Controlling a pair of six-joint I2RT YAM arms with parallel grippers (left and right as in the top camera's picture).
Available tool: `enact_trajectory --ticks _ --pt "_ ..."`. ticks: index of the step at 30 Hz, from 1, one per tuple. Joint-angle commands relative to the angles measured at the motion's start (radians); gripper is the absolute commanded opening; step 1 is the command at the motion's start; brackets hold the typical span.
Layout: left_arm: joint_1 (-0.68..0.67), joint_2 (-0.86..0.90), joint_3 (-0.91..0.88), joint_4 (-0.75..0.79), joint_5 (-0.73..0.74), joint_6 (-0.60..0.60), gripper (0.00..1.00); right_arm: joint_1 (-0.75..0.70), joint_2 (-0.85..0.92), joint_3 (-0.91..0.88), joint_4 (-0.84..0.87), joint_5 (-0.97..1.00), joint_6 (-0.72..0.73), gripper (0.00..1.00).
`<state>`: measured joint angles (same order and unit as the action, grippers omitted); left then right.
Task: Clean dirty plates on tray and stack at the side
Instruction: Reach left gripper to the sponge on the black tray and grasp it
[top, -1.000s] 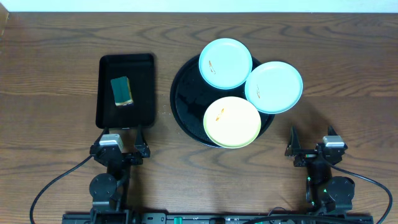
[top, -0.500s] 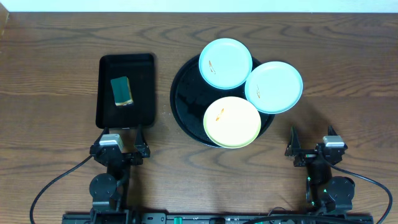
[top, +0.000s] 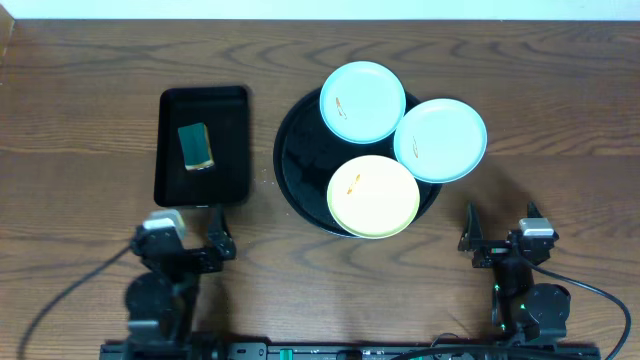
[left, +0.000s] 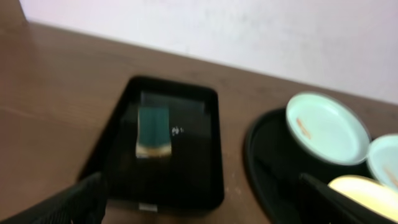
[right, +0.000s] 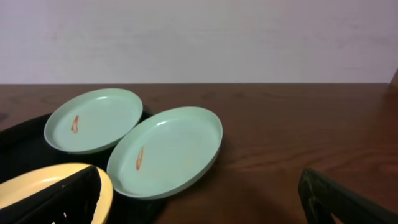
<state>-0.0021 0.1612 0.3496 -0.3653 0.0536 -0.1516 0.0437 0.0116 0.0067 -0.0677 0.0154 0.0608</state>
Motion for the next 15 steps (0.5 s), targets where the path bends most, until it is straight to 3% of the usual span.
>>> enact_trajectory --ticks 1,6,9,12,15 --pt "0.001 0.298 0.405 -0.175 0.013 0.117 0.95 0.009 -0.004 -0.001 -0.005 0.003 0.013 0.99" --pt "0.001 0.766 0.962 -0.613 0.013 0.200 0.95 0.009 -0.004 -0.001 -0.005 0.003 0.013 0.99" --pt "0.001 1.010 1.263 -0.750 0.014 0.190 0.95 0.009 -0.004 -0.001 -0.005 0.003 0.013 0.99" --pt "0.001 1.142 1.398 -0.802 0.014 0.177 0.95 0.009 -0.004 -0.001 -0.005 0.003 0.013 0.99" --pt "0.001 1.216 1.398 -0.811 0.002 0.177 0.93 0.009 -0.004 -0.001 -0.005 0.003 0.013 0.99"
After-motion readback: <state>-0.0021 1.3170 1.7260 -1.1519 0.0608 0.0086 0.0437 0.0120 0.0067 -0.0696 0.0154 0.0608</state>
